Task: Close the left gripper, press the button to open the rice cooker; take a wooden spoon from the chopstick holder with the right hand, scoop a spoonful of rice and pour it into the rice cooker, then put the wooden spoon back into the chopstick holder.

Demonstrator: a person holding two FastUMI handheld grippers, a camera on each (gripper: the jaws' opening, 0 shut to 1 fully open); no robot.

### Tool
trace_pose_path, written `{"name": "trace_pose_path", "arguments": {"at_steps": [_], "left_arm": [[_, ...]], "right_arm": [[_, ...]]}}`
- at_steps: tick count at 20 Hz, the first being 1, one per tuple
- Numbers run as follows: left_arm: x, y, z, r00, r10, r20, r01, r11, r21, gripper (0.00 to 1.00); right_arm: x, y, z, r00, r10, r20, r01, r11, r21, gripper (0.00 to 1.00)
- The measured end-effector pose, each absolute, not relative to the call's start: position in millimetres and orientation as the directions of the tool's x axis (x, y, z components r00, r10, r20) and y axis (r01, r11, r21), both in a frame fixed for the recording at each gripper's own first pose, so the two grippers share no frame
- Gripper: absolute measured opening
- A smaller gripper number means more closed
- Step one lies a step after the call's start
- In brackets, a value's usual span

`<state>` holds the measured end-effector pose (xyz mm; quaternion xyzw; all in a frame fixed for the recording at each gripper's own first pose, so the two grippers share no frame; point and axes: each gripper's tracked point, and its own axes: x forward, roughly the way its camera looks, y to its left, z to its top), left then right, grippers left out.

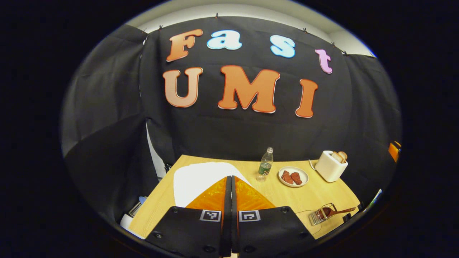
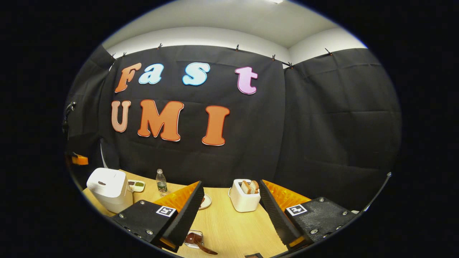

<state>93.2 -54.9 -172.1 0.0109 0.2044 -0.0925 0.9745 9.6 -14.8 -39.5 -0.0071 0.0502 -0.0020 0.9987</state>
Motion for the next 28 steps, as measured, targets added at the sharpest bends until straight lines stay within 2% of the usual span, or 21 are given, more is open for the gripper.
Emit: {"name": "trace_pose_path", "arguments": {"at_steps": [9, 16, 18, 21, 25, 28], "left_arm": [[123, -40, -275, 0.803, -0.125, -0.583, 0.173, 0.985, 0.026, 0.05], [120, -37, -294, 0.757, -0.167, -0.631, 0.166, 0.984, -0.061, 0.05], [127, -39, -293, 0.770, -0.174, -0.614, 0.166, 0.984, -0.069, 0.06], [128, -37, -271, 0.780, -0.169, -0.603, 0.170, 0.984, -0.056, 0.05], [145, -32, -181, 0.883, -0.162, -0.440, 0.131, 0.986, -0.101, 0.04], [138, -20, -125, 0.926, -0.149, -0.347, 0.116, 0.987, -0.114, 0.04]], "right_arm": [[-4, -30, -64, 0.980, -0.091, -0.175, 0.087, 0.996, -0.031, 0.96], [-11, -27, -68, 0.978, -0.098, -0.186, 0.088, 0.994, -0.062, 0.96], [-11, -22, -68, 0.978, -0.094, -0.186, 0.084, 0.995, -0.059, 0.96], [-8, -16, -65, 0.980, -0.078, -0.183, 0.072, 0.997, -0.038, 0.96], [-6, -8, -63, 0.984, -0.064, -0.168, 0.059, 0.998, -0.031, 0.96], [-6, -6, -61, 0.985, -0.059, -0.163, 0.056, 0.998, -0.028, 0.96]]}}
